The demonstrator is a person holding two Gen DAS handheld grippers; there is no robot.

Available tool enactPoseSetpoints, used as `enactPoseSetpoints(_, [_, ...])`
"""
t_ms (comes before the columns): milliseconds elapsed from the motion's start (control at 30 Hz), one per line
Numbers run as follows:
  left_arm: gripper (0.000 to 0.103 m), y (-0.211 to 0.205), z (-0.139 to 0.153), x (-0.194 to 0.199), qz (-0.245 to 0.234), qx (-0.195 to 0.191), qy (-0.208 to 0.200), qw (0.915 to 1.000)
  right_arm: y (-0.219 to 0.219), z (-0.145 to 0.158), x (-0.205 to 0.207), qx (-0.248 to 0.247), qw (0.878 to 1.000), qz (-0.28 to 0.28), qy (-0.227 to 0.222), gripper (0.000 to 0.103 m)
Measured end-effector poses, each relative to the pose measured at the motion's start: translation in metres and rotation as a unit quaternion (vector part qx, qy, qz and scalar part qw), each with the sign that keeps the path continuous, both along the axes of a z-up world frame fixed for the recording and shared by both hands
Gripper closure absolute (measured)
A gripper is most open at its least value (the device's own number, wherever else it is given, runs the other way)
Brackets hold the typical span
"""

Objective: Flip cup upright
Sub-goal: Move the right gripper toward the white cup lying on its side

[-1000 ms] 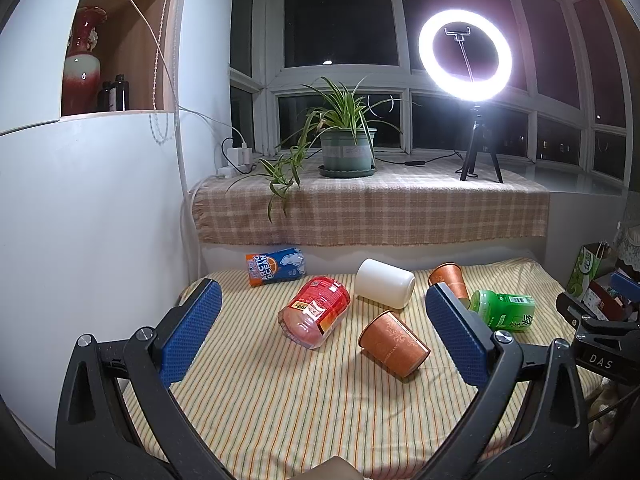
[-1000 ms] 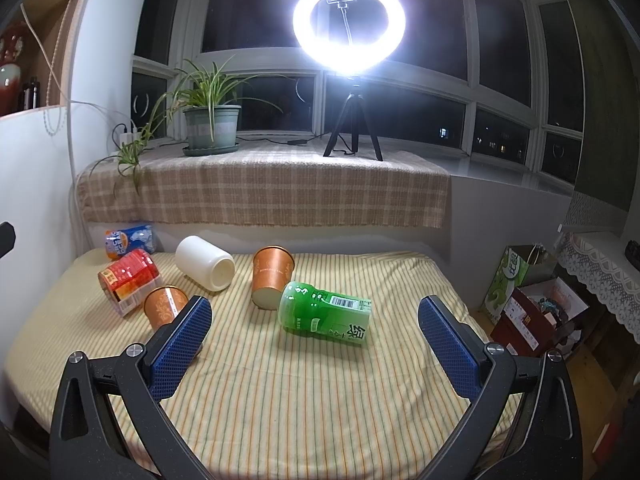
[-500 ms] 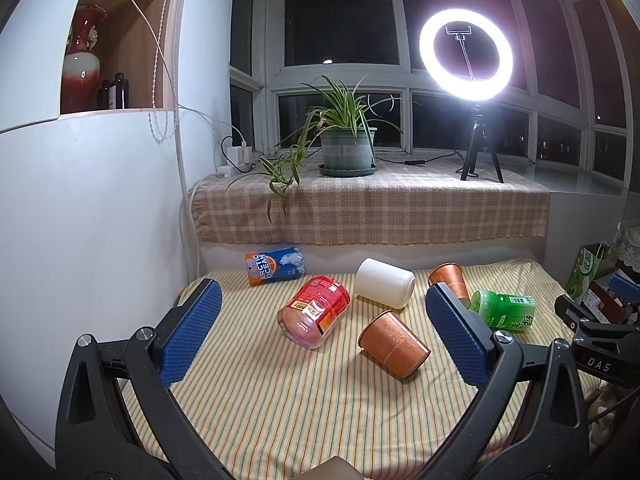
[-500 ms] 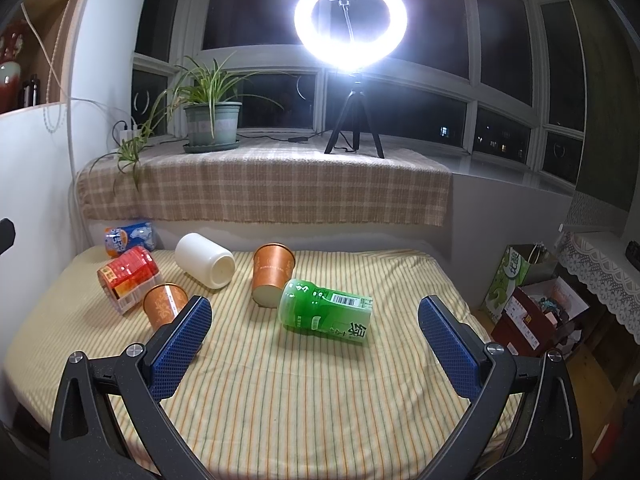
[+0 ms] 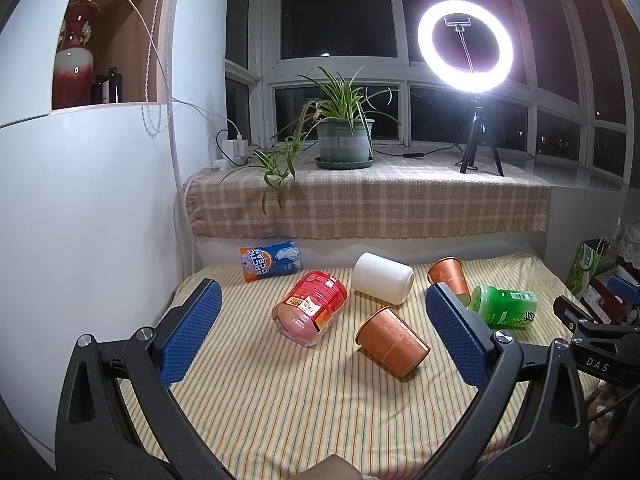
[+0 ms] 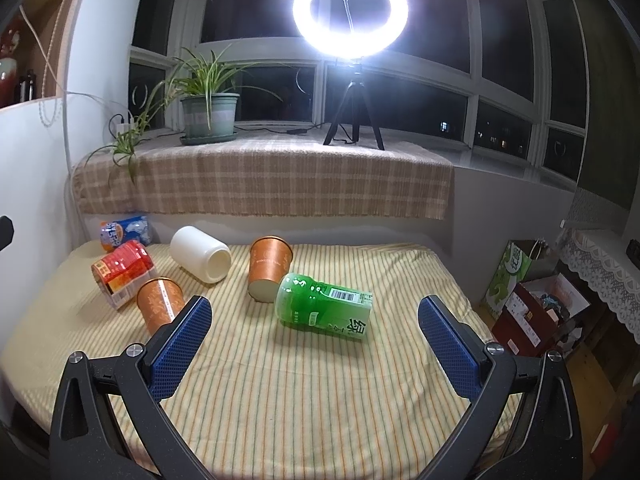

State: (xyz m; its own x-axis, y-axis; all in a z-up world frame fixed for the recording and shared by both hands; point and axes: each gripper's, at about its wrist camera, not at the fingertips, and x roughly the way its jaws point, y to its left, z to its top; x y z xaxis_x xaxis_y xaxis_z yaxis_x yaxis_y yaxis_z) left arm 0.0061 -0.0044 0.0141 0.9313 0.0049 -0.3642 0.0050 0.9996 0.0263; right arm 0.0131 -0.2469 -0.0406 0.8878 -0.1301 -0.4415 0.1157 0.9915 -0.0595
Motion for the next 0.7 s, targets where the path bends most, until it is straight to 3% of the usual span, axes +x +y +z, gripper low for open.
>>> enactPoseSetpoints(300, [0.000, 0.002, -0.020, 0.012, -0.002, -0.002, 0.023, 0.9997, -0.006, -0.004, 0.024, 0.003, 0.999, 0.032, 0.023, 0.001])
enactPoseSetpoints(700, [0.000, 0.024, -0.045, 0.020, 0.026, 0.001, 0.055, 0.9981, 0.001, 0.001, 0.117, -0.007, 0.988, 0.130, 0.078, 0.001])
